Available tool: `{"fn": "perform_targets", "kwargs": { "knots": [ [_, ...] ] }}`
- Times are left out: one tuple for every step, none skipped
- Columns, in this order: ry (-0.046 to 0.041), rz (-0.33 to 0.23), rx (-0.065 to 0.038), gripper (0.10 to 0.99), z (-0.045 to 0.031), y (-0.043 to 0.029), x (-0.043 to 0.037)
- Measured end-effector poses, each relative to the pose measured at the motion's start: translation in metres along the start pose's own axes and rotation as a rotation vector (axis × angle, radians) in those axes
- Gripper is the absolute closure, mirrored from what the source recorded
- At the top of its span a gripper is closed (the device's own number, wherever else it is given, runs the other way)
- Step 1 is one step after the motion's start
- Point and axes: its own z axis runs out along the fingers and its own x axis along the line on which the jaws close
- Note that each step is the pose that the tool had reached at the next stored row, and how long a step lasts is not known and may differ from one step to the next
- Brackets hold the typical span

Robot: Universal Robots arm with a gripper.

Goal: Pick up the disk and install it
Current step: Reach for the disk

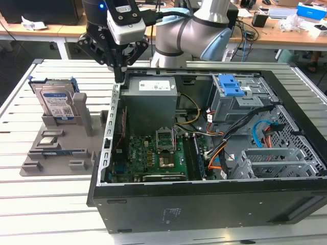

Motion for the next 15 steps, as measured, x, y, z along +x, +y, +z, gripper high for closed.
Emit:
{"fn": "perform_targets", "kwargs": {
  "knots": [
    [0.0000, 0.000, 0.000, 0.980, -0.0002, -0.0007, 0.0089],
    [0.0000, 0.000, 0.000, 0.980, -0.0003, -0.0008, 0.0107],
    [0.0000, 0.000, 0.000, 0.980, -0.0003, -0.0010, 0.0132],
    [0.0000, 0.000, 0.000, 0.980, -0.0005, -0.0013, 0.0174],
    [0.0000, 0.000, 0.000, 0.980, -0.0005, -0.0015, 0.0195],
    [0.0000, 0.000, 0.000, 0.980, -0.0006, -0.0016, 0.0211],
    [0.0000, 0.000, 0.000, 0.980, -0.0006, -0.0018, 0.0236],
    [0.0000, 0.000, 0.000, 0.980, -0.0007, -0.0019, 0.0255],
    [0.0000, 0.000, 0.000, 0.980, -0.0008, -0.0021, 0.0273],
    [0.0000, 0.000, 0.000, 0.980, -0.0008, -0.0022, 0.0293],
    [0.0001, 0.000, 0.000, 0.980, -0.0008, -0.0023, 0.0308],
    [0.0000, 0.000, 0.000, 0.980, -0.0009, -0.0025, 0.0329],
    [-0.0001, 0.000, 0.000, 0.980, -0.0009, -0.0026, 0.0345],
    [-0.0001, 0.000, 0.000, 0.980, -0.0009, -0.0027, 0.0360],
    [0.0000, 0.000, 0.000, 0.980, -0.0010, -0.0028, 0.0376]
  ]
}}
